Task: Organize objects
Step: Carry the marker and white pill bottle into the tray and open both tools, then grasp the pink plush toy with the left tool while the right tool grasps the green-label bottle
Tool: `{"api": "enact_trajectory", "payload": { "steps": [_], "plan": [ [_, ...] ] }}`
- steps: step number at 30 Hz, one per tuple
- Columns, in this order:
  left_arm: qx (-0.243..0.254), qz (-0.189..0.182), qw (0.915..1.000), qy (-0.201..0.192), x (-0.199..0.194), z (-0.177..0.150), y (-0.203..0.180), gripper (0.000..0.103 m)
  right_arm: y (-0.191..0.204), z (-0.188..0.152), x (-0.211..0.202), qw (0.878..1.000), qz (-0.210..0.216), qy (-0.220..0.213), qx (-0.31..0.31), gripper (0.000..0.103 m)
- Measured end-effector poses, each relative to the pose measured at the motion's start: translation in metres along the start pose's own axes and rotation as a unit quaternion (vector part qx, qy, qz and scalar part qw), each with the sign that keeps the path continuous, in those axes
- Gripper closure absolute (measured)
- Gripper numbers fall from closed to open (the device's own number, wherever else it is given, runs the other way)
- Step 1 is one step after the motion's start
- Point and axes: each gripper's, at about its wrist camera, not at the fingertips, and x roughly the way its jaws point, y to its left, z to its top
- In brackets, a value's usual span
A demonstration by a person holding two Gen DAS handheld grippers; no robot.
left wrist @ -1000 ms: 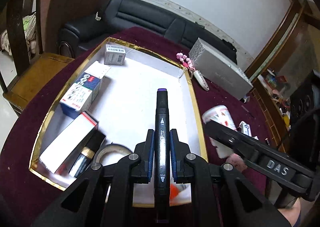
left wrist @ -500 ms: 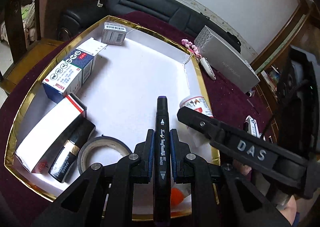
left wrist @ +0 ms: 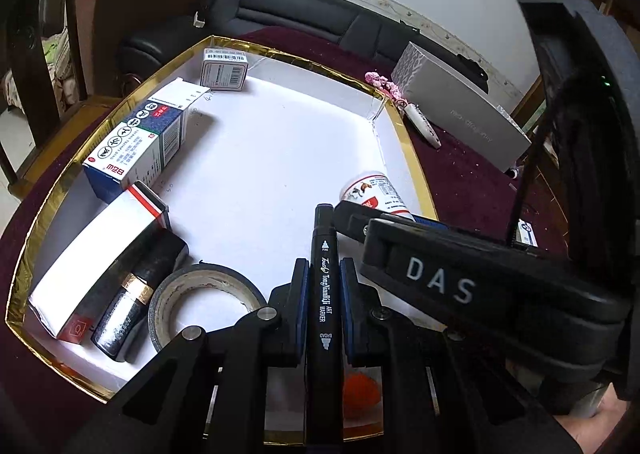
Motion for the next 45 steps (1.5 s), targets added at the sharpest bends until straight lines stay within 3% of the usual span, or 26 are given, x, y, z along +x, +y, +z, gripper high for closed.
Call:
{"api": "enact_trajectory", "payload": {
  "steps": [7, 16, 22, 31, 40, 45],
  "plan": [
    [-0.005, 0.003, 1.0000, 0.002, 0.004, 0.002, 0.006, 0.092, 0.006, 0.003, 0.007, 0.999, -0.026, 0.019, -0.015, 0.070],
    [-0.006, -0.004, 1.0000, 0.004, 0.004, 0.002, 0.009, 0.091, 0.000, 0.002, 0.001, 1.000, -0.013, 0.023, 0.000, 0.069],
    [0.002, -0.023, 0.9997, 0.011, 0.005, 0.001, 0.004, 0.085, -0.006, -0.002, -0.007, 0.999, 0.019, 0.025, 0.018, 0.069],
    [0.010, -0.037, 0.9991, -0.020, -0.008, 0.001, -0.001, 0.062, -0.025, -0.014, -0.050, 0.997, 0.056, -0.018, 0.041, 0.069],
    [-0.012, -0.031, 0.9987, -0.039, -0.013, 0.003, 0.010, 0.062, -0.072, -0.041, -0.106, 0.993, 0.073, -0.065, 0.061, 0.068],
    [0.026, -0.026, 0.9980, -0.051, -0.016, 0.000, -0.005, 0.062, -0.134, -0.070, -0.141, 0.989, 0.028, -0.107, 0.099, 0.064]
  ]
}}
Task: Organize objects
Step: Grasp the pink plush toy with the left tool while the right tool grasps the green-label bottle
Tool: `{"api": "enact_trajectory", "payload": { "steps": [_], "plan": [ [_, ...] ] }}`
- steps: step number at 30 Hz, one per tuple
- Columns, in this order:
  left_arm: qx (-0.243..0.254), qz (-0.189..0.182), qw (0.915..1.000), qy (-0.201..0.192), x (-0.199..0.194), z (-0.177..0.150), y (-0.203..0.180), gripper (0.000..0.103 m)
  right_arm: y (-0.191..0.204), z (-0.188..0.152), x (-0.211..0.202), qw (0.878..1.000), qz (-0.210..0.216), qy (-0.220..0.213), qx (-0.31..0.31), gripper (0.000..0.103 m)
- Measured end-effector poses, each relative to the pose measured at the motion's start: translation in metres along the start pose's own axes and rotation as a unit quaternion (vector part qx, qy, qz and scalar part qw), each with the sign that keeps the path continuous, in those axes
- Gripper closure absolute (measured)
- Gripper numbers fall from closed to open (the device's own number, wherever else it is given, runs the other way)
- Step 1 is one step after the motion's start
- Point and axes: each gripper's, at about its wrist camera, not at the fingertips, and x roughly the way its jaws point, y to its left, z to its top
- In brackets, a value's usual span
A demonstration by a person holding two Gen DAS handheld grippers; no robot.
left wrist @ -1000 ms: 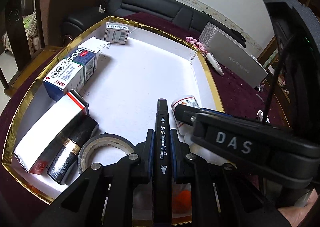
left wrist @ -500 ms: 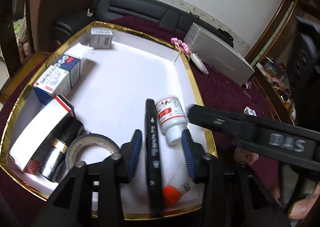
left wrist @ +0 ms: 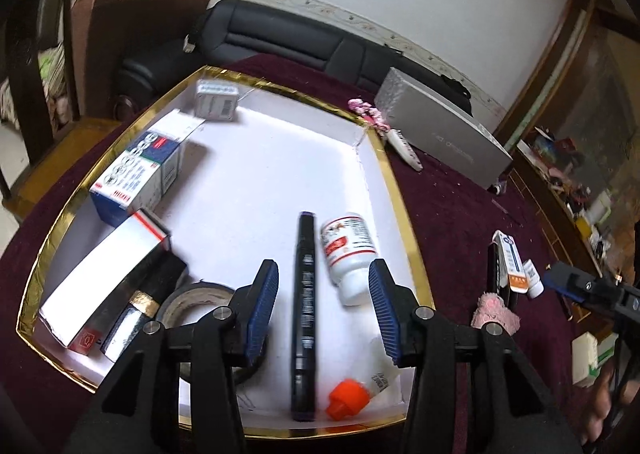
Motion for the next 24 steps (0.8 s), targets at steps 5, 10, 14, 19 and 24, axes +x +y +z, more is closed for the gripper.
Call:
{"api": "enact_trajectory", "payload": {
  "steps": [5, 10, 14, 19, 24],
  "plan": [
    [0.042, 0.001, 0.9988, -0.024, -0.007, -0.003, -0.018, 0.062, -0.073, -0.006, -0.023, 0.994, -0.060, -0.066, 0.067, 0.061],
    [0.078, -0.026, 0.9965, -0.008, -0.013, -0.006, -0.051, 0.062, -0.128, -0.007, -0.024, 0.986, -0.056, -0.069, 0.144, 0.061],
    [0.091, -0.066, 0.9922, 0.053, -0.001, -0.012, -0.087, 0.049, -0.142, -0.007, -0.026, 0.979, -0.046, -0.074, 0.182, 0.058],
    [0.042, -0.113, 0.9811, 0.151, 0.031, -0.016, -0.125, 0.043, -0.144, -0.009, -0.033, 0.977, -0.026, -0.082, 0.196, 0.054],
    [0.028, -0.053, 0.9836, 0.170, 0.053, -0.015, -0.155, 0.039, -0.151, -0.013, -0.041, 0.974, -0.017, -0.091, 0.207, 0.052]
  ]
}}
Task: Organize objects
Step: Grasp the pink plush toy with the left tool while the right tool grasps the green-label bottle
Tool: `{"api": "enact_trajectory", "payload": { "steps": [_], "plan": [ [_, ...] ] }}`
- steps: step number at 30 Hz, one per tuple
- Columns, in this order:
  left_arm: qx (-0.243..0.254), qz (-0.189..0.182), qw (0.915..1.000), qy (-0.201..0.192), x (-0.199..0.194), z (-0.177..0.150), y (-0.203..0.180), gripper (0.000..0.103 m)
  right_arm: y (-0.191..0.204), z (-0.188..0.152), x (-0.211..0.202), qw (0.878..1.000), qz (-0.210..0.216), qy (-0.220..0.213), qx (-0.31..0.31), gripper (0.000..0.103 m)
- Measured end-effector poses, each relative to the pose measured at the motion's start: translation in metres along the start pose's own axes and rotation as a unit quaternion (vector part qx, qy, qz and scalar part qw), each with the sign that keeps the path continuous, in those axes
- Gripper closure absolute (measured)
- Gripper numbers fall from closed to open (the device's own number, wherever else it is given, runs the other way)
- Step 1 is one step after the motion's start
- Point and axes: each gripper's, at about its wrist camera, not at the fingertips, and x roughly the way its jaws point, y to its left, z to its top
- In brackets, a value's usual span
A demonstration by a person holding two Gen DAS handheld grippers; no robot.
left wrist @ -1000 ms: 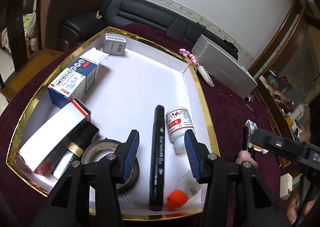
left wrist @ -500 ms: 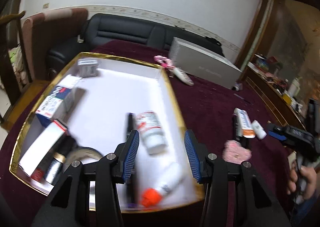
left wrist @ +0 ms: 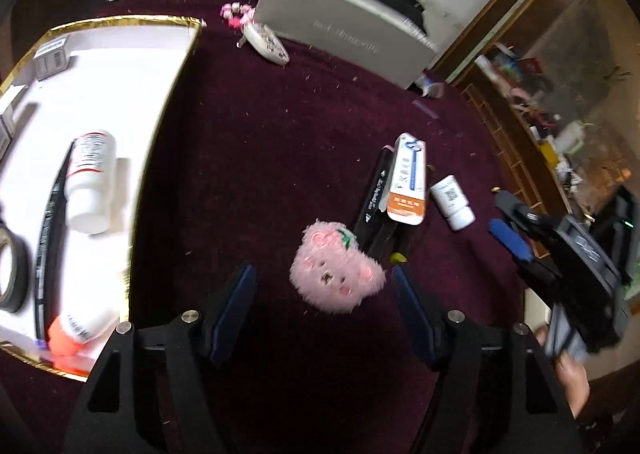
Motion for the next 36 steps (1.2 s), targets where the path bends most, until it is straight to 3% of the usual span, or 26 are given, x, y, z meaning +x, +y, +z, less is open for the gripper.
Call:
{"api": "enact_trajectory", "payload": {
  "steps": [4, 6, 8, 12, 15, 22, 26, 27, 30, 36],
  "plan": [
    [-0.010, 0.017, 0.9994, 0.028, 0.031, 0.003, -0.009, 0.039, 0.000, 0.003, -0.001, 1.000, -0.002, -0.004, -0.003, 0.052],
    [0.033, 0.053, 0.9980, -0.002, 0.030, -0.003, -0.018, 0.042, 0.000, 0.004, -0.002, 1.000, -0.009, -0.009, -0.007, 0.052],
    [0.074, 0.081, 0.9937, -0.024, 0.029, -0.013, -0.025, 0.064, -0.003, 0.006, -0.003, 1.000, -0.015, -0.015, -0.008, 0.052],
    [0.085, 0.059, 0.9939, -0.038, 0.019, -0.022, -0.011, 0.068, -0.004, 0.011, -0.001, 0.998, -0.042, -0.024, -0.034, 0.052],
    [0.085, 0.031, 0.9951, -0.040, 0.011, -0.025, -0.001, 0.069, -0.001, 0.013, 0.009, 0.995, -0.068, -0.002, -0.067, 0.052],
    [0.091, 0.024, 0.9948, -0.039, 0.013, -0.023, 0.000, 0.069, 0.019, 0.023, 0.048, 0.979, -0.122, 0.044, -0.160, 0.053],
    [0.090, 0.021, 0.9950, -0.040, 0.019, -0.018, 0.000, 0.069, 0.014, 0.014, 0.073, 0.968, -0.157, 0.061, -0.185, 0.072],
    [0.091, 0.022, 0.9947, -0.041, 0.019, -0.018, 0.000, 0.069, 0.012, 0.012, 0.075, 0.967, -0.160, 0.063, -0.188, 0.072],
    [0.099, 0.026, 0.9935, -0.050, 0.017, -0.020, -0.004, 0.069, 0.010, 0.011, 0.065, 0.968, -0.160, 0.052, -0.188, 0.073],
    [0.102, 0.033, 0.9895, -0.097, 0.002, -0.018, -0.006, 0.069, 0.016, 0.017, 0.028, 0.982, -0.104, -0.009, -0.160, 0.072]
  ]
}}
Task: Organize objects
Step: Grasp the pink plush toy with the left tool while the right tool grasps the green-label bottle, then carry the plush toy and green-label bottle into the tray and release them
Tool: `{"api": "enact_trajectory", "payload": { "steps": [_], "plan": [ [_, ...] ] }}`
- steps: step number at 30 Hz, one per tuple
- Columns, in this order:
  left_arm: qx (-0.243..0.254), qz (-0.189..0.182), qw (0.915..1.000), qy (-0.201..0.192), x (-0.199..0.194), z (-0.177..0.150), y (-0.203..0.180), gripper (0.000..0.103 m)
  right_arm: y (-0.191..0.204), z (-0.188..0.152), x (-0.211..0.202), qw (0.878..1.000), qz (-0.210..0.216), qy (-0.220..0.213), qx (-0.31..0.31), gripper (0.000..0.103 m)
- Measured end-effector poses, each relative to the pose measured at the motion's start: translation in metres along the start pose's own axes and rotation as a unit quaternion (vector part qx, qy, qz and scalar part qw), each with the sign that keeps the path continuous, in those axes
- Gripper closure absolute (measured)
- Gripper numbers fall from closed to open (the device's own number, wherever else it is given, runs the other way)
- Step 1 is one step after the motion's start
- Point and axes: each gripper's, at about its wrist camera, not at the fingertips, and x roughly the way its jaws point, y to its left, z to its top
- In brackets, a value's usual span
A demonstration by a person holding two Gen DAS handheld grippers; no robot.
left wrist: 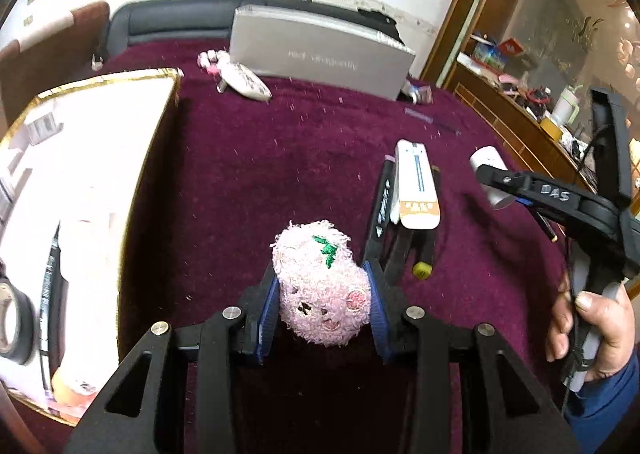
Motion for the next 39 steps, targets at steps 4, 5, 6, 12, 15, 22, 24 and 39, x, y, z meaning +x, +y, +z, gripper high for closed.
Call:
{"api": "enact_trajectory", "payload": {
  "steps": [4, 5, 6, 12, 15, 22, 24, 39],
  "plan": [
    [0.016, 0.042, 0.9981, -0.043, -0.014, 0.001, -0.005, 0.069, 0.008, 0.001, -0.014, 0.999, 0.024, -0.026, 0.000, 0.072],
    [0.019, 0.050, 0.9974, -0.048, -0.016, 0.000, -0.005, 0.069, 0.012, 0.000, -0.017, 0.999, 0.030, -0.030, -0.004, 0.072],
    [0.027, 0.062, 0.9962, -0.056, -0.021, -0.001, -0.007, 0.069, 0.016, 0.001, -0.017, 0.999, 0.031, -0.030, -0.007, 0.072],
    [0.058, 0.126, 0.9847, -0.106, -0.050, -0.009, -0.013, 0.068, 0.049, -0.011, -0.019, 0.997, 0.067, -0.019, -0.037, 0.072],
    [0.066, 0.141, 0.9806, -0.119, -0.064, -0.013, -0.010, 0.068, 0.070, -0.016, -0.023, 0.995, 0.086, -0.013, -0.055, 0.072],
    [0.050, 0.173, 0.9732, -0.143, -0.095, -0.019, 0.022, 0.068, 0.122, -0.032, -0.032, 0.988, 0.127, 0.006, -0.084, 0.072],
    [0.040, 0.176, 0.9728, -0.145, -0.103, -0.021, 0.034, 0.068, 0.134, -0.035, -0.031, 0.987, 0.132, 0.012, -0.090, 0.072],
    [-0.028, 0.183, 0.9732, -0.137, -0.117, -0.013, 0.119, 0.068, 0.222, -0.056, -0.019, 0.973, 0.164, 0.060, -0.152, 0.072]
  ]
}}
